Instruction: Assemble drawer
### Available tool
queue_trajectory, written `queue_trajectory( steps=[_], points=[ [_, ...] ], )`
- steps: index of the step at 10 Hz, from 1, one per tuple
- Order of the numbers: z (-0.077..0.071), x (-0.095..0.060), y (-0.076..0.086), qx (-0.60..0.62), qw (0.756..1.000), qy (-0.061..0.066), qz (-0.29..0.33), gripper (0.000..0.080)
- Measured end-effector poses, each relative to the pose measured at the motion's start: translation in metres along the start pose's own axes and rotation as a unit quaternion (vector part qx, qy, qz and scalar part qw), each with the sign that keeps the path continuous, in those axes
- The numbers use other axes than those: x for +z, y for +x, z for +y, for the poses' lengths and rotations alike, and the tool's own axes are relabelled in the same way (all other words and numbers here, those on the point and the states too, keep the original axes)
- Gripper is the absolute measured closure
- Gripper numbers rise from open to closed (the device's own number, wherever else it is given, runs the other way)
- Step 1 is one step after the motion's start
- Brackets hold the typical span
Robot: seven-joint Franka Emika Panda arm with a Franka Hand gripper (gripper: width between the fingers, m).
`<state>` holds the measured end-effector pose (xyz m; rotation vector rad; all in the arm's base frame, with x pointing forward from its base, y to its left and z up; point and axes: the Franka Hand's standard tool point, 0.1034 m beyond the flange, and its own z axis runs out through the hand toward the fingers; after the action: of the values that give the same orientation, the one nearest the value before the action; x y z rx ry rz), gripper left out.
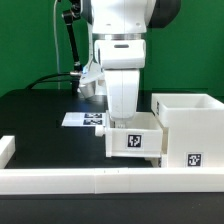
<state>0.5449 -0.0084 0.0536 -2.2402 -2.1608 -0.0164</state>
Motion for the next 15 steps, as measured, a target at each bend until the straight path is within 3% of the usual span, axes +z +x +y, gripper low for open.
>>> queue_trajectory(
  steps=[5, 10, 11, 15],
  points=[
    [0.002, -0.007, -0.003, 0.001, 1.000, -0.002, -0.002, 0.0755],
    [0.000, -0.004, -0.003, 0.001, 1.000, 0.000, -0.002, 0.0755],
    [0.001, -0.003, 0.000, 0.000, 1.000, -0.013, 0.001, 0.0755],
    [0.001, -0.004, 0.009, 0.000, 1.000, -0.006, 0.001, 0.0755]
  ],
)
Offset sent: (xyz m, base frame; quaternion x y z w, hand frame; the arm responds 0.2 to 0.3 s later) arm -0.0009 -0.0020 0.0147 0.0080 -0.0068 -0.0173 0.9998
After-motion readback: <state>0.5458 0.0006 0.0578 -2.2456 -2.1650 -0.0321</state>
